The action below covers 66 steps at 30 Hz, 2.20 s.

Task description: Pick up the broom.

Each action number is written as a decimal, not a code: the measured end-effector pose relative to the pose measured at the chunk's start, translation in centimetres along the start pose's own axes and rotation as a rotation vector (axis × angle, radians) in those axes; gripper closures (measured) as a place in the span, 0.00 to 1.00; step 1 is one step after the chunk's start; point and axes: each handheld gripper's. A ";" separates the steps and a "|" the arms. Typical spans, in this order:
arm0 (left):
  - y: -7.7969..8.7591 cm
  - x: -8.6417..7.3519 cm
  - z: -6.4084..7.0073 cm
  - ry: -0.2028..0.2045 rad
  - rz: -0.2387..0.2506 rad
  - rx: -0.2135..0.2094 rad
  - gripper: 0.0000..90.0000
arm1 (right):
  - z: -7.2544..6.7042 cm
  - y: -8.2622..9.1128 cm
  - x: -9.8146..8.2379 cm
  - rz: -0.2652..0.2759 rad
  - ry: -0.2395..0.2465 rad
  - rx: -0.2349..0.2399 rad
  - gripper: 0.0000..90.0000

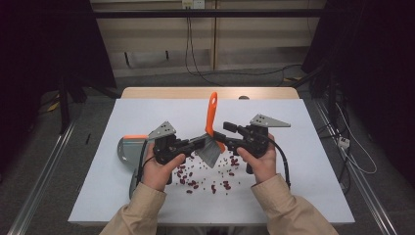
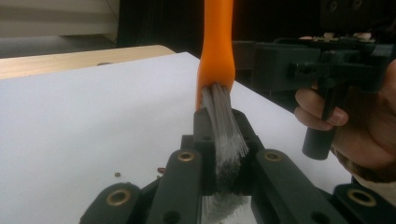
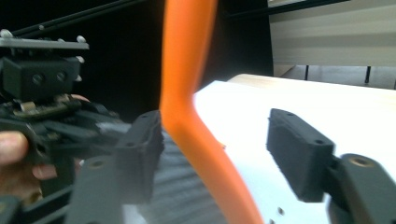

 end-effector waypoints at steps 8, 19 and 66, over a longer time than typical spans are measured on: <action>0.2 0.3 0.3 -0.007 0.000 -0.016 0.94 | 1.5 1.0 -1.4 -0.042 0.028 0.039 0.38; 0.1 0.5 0.6 -0.008 0.006 -0.059 0.94 | 2.4 1.4 -2.5 -0.040 0.027 0.114 0.43; -0.3 0.3 -0.2 -0.098 -0.021 -0.017 0.36 | 3.3 2.9 -2.0 -0.176 -0.005 0.143 0.78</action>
Point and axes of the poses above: each handheld gripper's, and its own axes: y roughly backward along the jaws, x roughly out of its top, z roughly to its right, and after that the axes turned 1 degree about -z, right-handed
